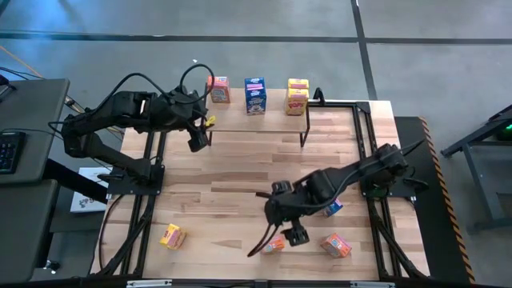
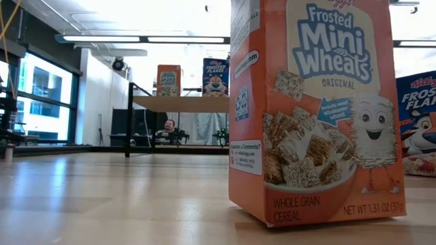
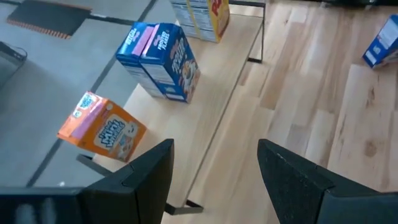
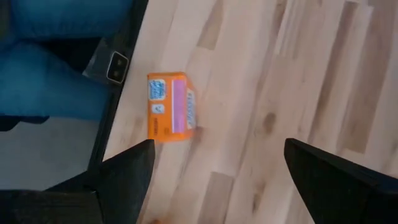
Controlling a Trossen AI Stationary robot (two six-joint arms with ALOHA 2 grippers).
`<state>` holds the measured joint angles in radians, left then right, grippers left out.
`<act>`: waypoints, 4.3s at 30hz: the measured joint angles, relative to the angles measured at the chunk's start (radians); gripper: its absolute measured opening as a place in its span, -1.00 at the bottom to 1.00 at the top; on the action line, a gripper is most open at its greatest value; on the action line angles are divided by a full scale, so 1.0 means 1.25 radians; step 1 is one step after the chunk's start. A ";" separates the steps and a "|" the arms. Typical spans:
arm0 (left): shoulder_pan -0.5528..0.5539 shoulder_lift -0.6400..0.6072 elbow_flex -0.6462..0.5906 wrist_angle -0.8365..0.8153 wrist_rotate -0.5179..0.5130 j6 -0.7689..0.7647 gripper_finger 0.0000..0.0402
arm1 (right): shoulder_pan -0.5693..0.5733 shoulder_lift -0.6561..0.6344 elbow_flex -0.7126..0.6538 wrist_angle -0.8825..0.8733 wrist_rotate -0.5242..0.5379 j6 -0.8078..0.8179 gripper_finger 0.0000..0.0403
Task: Stack cereal on shelf
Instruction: Put the left orange cereal box on the shelf aligned with the other orange cereal box
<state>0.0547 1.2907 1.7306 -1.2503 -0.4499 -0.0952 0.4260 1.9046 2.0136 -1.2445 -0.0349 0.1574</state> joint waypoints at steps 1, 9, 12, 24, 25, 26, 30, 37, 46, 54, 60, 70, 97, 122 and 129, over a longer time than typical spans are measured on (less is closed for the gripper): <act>0.000 0.000 0.000 -0.001 0.004 -0.007 0.11 | 0.006 0.006 0.000 0.003 0.000 0.003 0.74; 0.000 0.007 0.000 -0.002 0.028 -0.053 0.11 | 0.053 0.042 0.000 0.046 0.003 0.045 0.74; 0.001 0.013 0.001 -0.002 0.013 -0.062 0.11 | 0.070 0.048 0.000 0.065 0.013 0.056 0.74; 0.000 0.012 0.001 -0.002 0.017 -0.062 0.11 | 0.109 0.115 0.000 0.092 0.057 0.084 0.74; 0.000 0.012 0.001 -0.002 0.017 -0.059 0.11 | 0.114 0.121 0.000 0.092 0.069 0.085 0.74; 0.000 0.012 0.001 -0.001 0.017 -0.048 0.11 | 0.117 0.127 0.000 0.091 0.073 0.086 0.74; 0.000 0.012 0.001 -0.001 0.017 -0.023 0.11 | 0.123 0.151 0.000 0.092 0.070 0.084 0.74; 0.002 0.012 0.001 -0.001 0.030 -0.045 0.11 | 0.121 0.182 0.000 0.092 0.073 0.084 0.74; 0.016 0.012 0.001 -0.001 0.093 -0.090 0.11 | 0.120 0.226 0.000 0.084 0.089 0.084 0.74; 0.036 0.012 0.001 -0.001 0.103 -0.091 0.11 | 0.120 0.229 0.000 0.063 0.136 0.090 0.68; 0.036 0.012 0.001 -0.001 0.103 -0.090 0.11 | 0.120 0.229 0.000 0.053 0.135 0.091 0.51; 0.036 0.012 0.001 -0.005 0.125 -0.097 0.18 | 0.116 0.229 0.000 0.050 0.122 0.053 0.26; -0.029 0.012 0.000 -0.007 0.102 0.038 0.46 | 0.056 0.190 0.000 0.058 0.123 0.036 -0.17; -0.074 0.020 -0.007 0.024 0.102 0.016 0.46 | -0.165 0.010 0.001 0.047 0.217 -0.182 -0.17; -0.149 0.000 -0.139 0.172 0.102 -0.013 0.46 | -0.207 -0.037 0.001 0.084 0.216 -0.196 -0.17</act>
<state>-0.1314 1.2909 1.5569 -1.0358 -0.3229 -0.1118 0.1668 1.8589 2.0144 -1.1390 0.2348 -0.0879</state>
